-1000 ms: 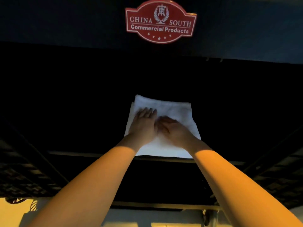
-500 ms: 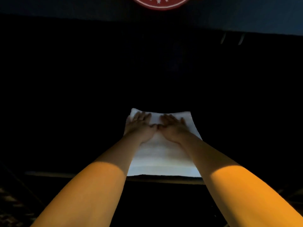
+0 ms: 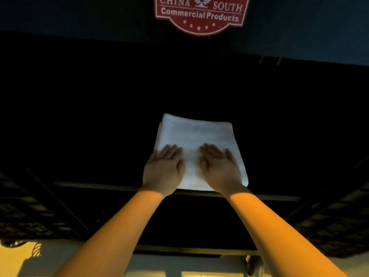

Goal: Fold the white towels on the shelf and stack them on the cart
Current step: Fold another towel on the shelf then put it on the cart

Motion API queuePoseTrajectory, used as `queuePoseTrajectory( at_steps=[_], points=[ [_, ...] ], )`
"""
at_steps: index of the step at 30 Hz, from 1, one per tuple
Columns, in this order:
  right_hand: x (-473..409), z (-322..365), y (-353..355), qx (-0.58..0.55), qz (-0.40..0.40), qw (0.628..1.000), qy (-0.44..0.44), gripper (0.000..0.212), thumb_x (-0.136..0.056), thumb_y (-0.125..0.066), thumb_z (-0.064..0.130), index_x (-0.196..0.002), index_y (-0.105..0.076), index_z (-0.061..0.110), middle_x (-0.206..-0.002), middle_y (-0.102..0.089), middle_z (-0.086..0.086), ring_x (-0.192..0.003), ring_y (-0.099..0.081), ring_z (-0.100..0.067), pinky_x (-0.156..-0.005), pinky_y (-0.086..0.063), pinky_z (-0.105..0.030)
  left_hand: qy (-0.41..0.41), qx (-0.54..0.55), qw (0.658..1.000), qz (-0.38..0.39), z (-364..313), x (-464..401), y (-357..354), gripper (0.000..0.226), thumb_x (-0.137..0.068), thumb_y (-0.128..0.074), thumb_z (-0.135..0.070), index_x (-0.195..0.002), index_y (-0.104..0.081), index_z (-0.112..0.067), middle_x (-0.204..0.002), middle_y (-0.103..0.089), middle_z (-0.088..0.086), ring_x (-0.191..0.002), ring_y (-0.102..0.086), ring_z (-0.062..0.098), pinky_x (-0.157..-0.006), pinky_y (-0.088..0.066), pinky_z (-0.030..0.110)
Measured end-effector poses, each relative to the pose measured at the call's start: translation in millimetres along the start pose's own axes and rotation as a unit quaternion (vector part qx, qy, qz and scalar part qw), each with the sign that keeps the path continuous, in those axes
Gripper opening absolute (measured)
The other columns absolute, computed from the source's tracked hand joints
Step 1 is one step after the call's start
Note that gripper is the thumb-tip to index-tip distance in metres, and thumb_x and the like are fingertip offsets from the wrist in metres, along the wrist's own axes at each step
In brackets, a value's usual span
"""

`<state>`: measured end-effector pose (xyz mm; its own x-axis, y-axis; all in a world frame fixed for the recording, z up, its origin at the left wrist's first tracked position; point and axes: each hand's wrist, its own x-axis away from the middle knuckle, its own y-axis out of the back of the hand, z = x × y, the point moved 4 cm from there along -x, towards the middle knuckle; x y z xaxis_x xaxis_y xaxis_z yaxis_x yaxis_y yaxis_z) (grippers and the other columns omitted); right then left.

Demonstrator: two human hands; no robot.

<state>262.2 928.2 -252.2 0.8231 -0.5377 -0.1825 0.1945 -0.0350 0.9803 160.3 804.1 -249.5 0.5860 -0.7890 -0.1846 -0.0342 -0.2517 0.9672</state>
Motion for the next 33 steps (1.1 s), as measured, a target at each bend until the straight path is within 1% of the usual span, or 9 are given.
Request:
queuePoseTrajectory(
  at_steps=[4,8,10,13,18,22,25,28,33],
  points=[
    [18.9,-44.1,5.1,0.058,0.03,0.997,-0.04,0.057,-0.101,-0.013,0.048,-0.152,-0.013,0.022,-0.159,-0.014,0.007,-0.146,-0.005,-0.008,-0.12,-0.004,-0.039,0.012,-0.062,0.998,0.017,25.7,12.8,12.3,0.067,-0.093,-0.001,-0.055,-0.152,-0.017,-0.026,-0.159,-0.011,-0.011,-0.144,0.009,0.006,-0.112,0.018,0.035],
    [19.6,-0.3,8.9,0.01,0.082,0.993,0.089,0.099,-0.077,-0.034,0.08,-0.152,-0.004,0.022,-0.159,-0.008,0.01,-0.145,0.002,-0.005,-0.116,0.012,-0.035,-0.106,-0.087,0.986,0.092,-5.6,10.9,15.8,0.117,-0.068,-0.054,-0.08,-0.153,0.002,-0.021,-0.158,0.01,-0.008,-0.135,0.028,0.005,-0.096,0.041,0.029],
    [13.1,25.7,4.9,0.027,0.109,0.984,0.135,0.111,-0.073,-0.057,0.071,-0.152,0.002,0.02,-0.16,-0.002,0.005,-0.145,0.007,-0.009,-0.113,0.014,-0.038,-0.105,-0.116,0.98,0.12,-16.9,6.8,8.0,0.129,-0.063,-0.069,-0.07,-0.152,0.008,-0.015,-0.158,0.016,-0.001,-0.141,0.025,0.012,-0.106,0.031,0.037],
    [6.0,28.2,6.5,0.053,0.107,0.988,0.1,0.115,-0.073,-0.07,0.057,-0.152,0.002,0.017,-0.161,0.005,0.001,-0.147,0.009,-0.014,-0.119,0.007,-0.041,-0.045,-0.11,0.986,0.117,-7.5,2.7,-0.8,0.12,-0.07,-0.066,-0.065,-0.152,0.009,-0.02,-0.159,0.015,0.003,-0.145,0.017,0.018,-0.114,0.015,0.04],
    [27.9,-15.8,14.1,0.08,0.128,0.989,0.008,0.116,-0.076,-0.065,0.062,-0.15,0.016,0.024,-0.158,0.021,0.001,-0.145,0.019,-0.016,-0.119,0.004,-0.046,0.037,-0.021,0.991,0.128,26.3,13.4,-12.4,0.119,-0.071,-0.07,-0.061,-0.148,0.016,-0.035,-0.156,0.025,-0.009,-0.143,0.021,0.02,-0.117,-0.008,0.042],
    [26.9,-42.6,27.9,0.009,0.128,0.991,-0.045,0.117,-0.065,-0.067,0.072,-0.14,0.021,0.053,-0.145,0.036,0.017,-0.142,0.023,-0.019,-0.114,-0.003,-0.057,0.026,0.06,0.991,0.118,27.3,4.1,-3.5,0.106,-0.069,-0.072,-0.06,-0.144,0.003,-0.056,-0.157,0.016,-0.014,-0.145,-0.008,0.03,-0.111,-0.028,0.046],
    [26.3,-41.6,22.9,0.018,0.139,0.99,-0.004,0.099,-0.077,-0.058,0.068,-0.136,0.021,0.059,-0.141,0.038,0.02,-0.145,0.015,-0.026,-0.116,-0.02,-0.053,-0.02,0.057,0.994,0.092,24.4,10.3,3.3,0.081,-0.085,-0.064,-0.046,-0.145,-0.01,-0.054,-0.159,0.002,-0.013,-0.142,-0.022,0.03,-0.11,-0.032,0.041],
    [32.9,-41.0,19.4,0.027,0.083,0.996,0.032,0.084,-0.09,-0.046,0.059,-0.133,0.027,0.059,-0.148,0.027,0.02,-0.147,0.008,-0.027,-0.117,-0.023,-0.048,-0.012,0.03,0.997,0.07,28.1,17.1,7.6,0.078,-0.091,-0.059,-0.024,-0.148,-0.01,-0.047,-0.159,0.002,-0.014,-0.139,-0.027,0.026,-0.103,-0.042,0.037],
    [31.6,-28.0,25.3,0.053,0.018,0.998,0.03,0.098,-0.096,-0.051,0.034,-0.126,0.041,0.048,-0.158,0.018,0.008,-0.147,0.009,-0.027,-0.118,-0.017,-0.045,0.02,0.022,1.0,-0.008,24.4,13.2,21.1,0.081,-0.087,-0.043,0.005,-0.151,-0.016,-0.035,-0.161,-0.005,-0.007,-0.138,-0.027,0.028,-0.102,-0.043,0.037]
  ],
)
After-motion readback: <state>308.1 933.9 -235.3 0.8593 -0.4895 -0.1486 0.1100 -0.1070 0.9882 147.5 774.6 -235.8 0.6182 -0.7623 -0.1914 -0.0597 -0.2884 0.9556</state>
